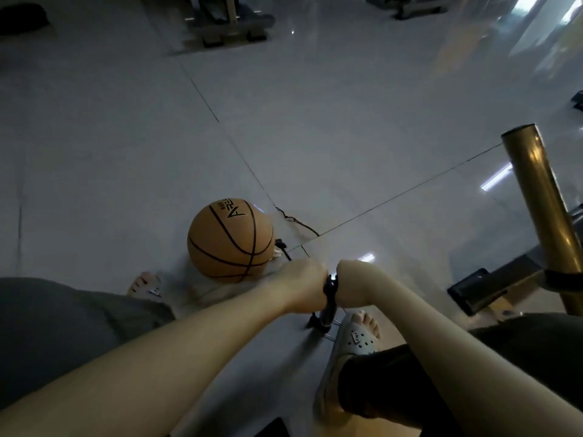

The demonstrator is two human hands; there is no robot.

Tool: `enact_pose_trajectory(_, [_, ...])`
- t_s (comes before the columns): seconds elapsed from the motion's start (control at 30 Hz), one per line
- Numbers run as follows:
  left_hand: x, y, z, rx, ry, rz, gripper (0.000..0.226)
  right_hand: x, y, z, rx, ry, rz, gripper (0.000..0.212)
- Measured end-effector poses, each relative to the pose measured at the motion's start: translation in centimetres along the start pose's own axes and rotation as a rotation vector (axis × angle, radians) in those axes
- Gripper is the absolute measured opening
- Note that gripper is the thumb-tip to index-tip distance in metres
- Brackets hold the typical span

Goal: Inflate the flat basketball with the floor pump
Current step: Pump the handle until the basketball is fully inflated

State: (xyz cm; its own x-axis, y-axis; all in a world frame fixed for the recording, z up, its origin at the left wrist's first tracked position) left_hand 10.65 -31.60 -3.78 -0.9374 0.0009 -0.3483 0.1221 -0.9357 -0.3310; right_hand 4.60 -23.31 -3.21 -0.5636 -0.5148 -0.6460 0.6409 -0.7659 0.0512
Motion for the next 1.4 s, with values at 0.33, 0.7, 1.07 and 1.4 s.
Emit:
enact_pose_trajectory(0.33, [-0.7,-0.6,-0.4,0.030,0.062,0.039,0.019,-1.4,0.7,-0.5,-0.050,-0.109,-0.005,0.025])
enact_pose_trajectory(0.7, [-3.1,-2.0,11.0,0.080,0.010,-0.001,0.010,-6.7,1.2,8.8,0.126,-0.207,-0.046,0.014])
enact_pose_trajectory(1.07, [0.4,-0.3,-1.7,0.080,0.025,-0.011,0.008,0.5,-0.2,-2.0,-0.081,0.060,-0.093,0.016])
enact_pose_trajectory(1.4, [-2.6,-0.6,4.7,0.050,0.032,0.015,0.009,-4.9,1.9,3.9,0.010,-0.221,-0.024,0.014])
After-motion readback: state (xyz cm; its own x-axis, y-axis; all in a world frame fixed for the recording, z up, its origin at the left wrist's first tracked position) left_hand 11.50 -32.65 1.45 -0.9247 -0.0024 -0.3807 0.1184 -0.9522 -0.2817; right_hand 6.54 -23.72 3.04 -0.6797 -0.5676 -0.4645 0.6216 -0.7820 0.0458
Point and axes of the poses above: each hand's wrist, its own x-axis towards the middle knuckle, its own z-axis out of the back of the hand, y = z × x, the point moved 5 cm from there along x, towards the middle knuckle, and after that the axes turned 4 degrees about -z, right-handed, at the moved point
